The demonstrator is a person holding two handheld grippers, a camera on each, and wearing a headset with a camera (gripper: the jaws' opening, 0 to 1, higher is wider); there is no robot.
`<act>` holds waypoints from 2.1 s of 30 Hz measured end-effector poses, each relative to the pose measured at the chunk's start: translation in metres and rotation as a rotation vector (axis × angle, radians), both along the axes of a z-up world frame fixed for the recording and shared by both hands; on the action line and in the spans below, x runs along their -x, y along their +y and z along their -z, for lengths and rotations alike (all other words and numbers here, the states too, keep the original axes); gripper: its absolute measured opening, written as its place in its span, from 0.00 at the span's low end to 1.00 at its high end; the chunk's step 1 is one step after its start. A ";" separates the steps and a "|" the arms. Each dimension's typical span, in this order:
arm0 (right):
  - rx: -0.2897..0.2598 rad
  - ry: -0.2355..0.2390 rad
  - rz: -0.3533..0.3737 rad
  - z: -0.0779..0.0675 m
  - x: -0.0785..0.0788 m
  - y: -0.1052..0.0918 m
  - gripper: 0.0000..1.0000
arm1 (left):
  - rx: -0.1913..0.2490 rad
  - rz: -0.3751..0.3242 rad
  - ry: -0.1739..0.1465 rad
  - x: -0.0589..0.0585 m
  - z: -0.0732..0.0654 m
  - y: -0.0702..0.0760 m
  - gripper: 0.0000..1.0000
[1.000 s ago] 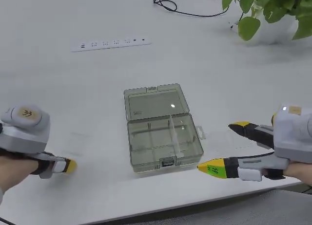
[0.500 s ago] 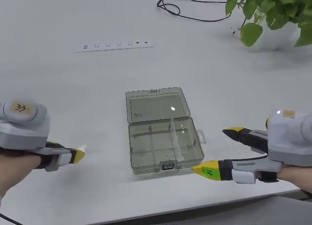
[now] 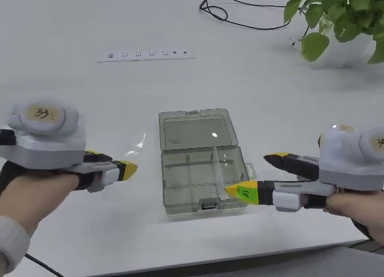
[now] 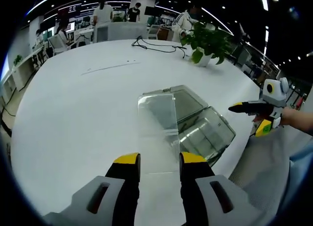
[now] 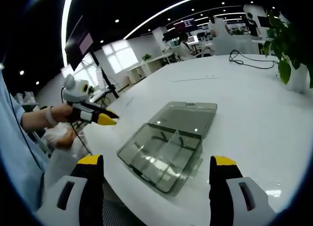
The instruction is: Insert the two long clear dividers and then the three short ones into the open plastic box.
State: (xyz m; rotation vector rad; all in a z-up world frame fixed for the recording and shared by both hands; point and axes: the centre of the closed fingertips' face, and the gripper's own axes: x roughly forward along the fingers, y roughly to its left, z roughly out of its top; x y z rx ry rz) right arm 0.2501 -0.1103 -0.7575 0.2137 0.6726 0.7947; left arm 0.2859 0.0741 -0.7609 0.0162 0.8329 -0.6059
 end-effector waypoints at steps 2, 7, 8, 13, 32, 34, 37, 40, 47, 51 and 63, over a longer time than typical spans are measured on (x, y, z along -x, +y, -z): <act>-0.016 0.036 0.011 0.000 -0.001 0.003 0.87 | 0.014 0.007 -0.010 0.000 -0.003 -0.010 0.30; -0.074 0.055 0.044 -0.007 -0.009 0.015 0.82 | 0.059 0.021 -0.021 0.001 -0.005 -0.033 0.30; -0.081 0.054 0.048 -0.009 -0.011 0.017 0.82 | 0.071 0.022 -0.024 0.002 -0.006 -0.038 0.30; -0.146 0.075 0.070 -0.019 -0.019 0.034 0.76 | 0.104 0.036 -0.026 0.007 -0.006 -0.059 0.30; -0.277 0.161 0.122 -0.029 -0.035 0.063 0.35 | 0.159 0.086 -0.024 0.019 -0.009 -0.094 0.30; -0.285 0.174 0.131 -0.028 -0.037 0.064 0.31 | 0.157 0.091 -0.022 0.020 -0.007 -0.095 0.30; -0.291 0.188 0.134 -0.028 -0.038 0.067 0.25 | 0.157 0.096 -0.018 0.021 -0.006 -0.096 0.30; -0.282 0.195 0.130 -0.027 -0.038 0.069 0.18 | 0.160 0.094 -0.020 0.020 -0.005 -0.096 0.30; -0.270 0.205 0.114 -0.026 -0.036 0.074 0.12 | 0.168 0.084 -0.019 0.020 -0.005 -0.096 0.30; -0.254 0.200 0.105 -0.023 -0.039 0.073 0.05 | 0.169 0.085 -0.021 0.021 -0.006 -0.096 0.30; -0.221 0.178 0.063 -0.029 -0.036 0.080 0.03 | 0.221 0.037 -0.001 0.020 -0.004 -0.096 0.30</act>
